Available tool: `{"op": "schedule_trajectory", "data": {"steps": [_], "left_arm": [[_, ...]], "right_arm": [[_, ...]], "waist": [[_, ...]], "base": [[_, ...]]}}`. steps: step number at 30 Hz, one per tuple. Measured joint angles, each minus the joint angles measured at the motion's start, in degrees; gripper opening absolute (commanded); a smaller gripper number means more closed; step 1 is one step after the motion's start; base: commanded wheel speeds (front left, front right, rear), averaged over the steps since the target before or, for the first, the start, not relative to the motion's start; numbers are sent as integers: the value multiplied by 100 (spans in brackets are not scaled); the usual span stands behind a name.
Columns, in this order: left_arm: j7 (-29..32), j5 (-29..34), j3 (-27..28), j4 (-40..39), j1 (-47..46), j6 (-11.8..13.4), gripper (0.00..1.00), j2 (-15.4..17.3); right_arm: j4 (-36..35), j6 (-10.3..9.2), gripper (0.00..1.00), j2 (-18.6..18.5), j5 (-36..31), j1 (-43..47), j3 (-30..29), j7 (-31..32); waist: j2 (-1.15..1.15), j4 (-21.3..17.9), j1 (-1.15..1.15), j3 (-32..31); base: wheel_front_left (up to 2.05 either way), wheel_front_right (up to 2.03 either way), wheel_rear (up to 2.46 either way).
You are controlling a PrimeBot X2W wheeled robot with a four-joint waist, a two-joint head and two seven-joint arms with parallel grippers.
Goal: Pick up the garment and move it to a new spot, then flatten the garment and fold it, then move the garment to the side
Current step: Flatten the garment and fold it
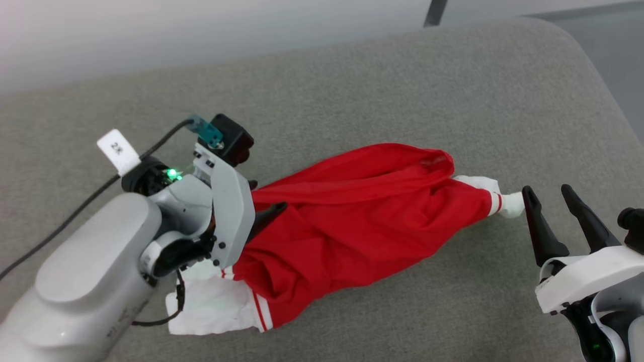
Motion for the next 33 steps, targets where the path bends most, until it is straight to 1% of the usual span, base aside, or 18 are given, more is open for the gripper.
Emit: {"op": "schedule_trajectory", "data": {"steps": [3,4,5,6,8,9,10,11,14,20,28,33], "left_arm": [[-235,-37,-420,165,-160,-1,100,118],[-235,-37,-420,165,-160,-1,100,118],[-320,-91,-693,304,-275,-1,100,183],[-320,-91,-693,304,-275,-1,100,183],[-424,-159,-910,448,-371,-1,100,213],[-469,-196,-1036,520,-424,-1,96,215],[-515,-197,-1174,583,-492,-1,33,223],[-557,-241,-1252,667,-552,-3,0,222],[-735,-483,-1443,910,-677,-4,0,201],[-1110,-602,-1759,1157,-1213,-5,0,316],[-1583,-465,-2060,1372,-2196,-5,0,565],[-1891,-218,-2304,1548,-2846,-5,0,708]], "right_arm": [[44,0,100,19,3,-31,49,-43],[44,0,100,19,3,-31,49,-43],[73,0,100,23,21,-90,89,-52],[73,0,100,23,21,-90,89,-52],[90,0,100,26,36,-119,110,-77],[111,0,100,27,38,-127,122,-83],[120,0,100,29,38,-133,131,-97],[127,0,100,31,38,-137,141,-101],[168,0,100,35,41,-172,171,-127],[193,0,100,38,44,-218,183,-172],[180,0,100,59,44,-218,211,-226],[193,0,100,70,79,-225,265,-270]], "waist": [[0,-87,0,116],[0,-87,0,116],[0,-139,0,186],[0,-139,0,186],[0,-181,0,251],[0,-199,0,281],[0,-214,0,310],[0,-228,0,337],[0,-255,0,403],[0,-264,0,464],[0,-258,0,581],[0,-298,0,724]], "base": [[0,0,0],[0,0,0],[0,0,0],[0,0,0],[0,0,0],[0,0,0],[0,0,0],[0,0,0],[0,0,0],[0,0,0],[0,0,0],[0,0,0]]}}
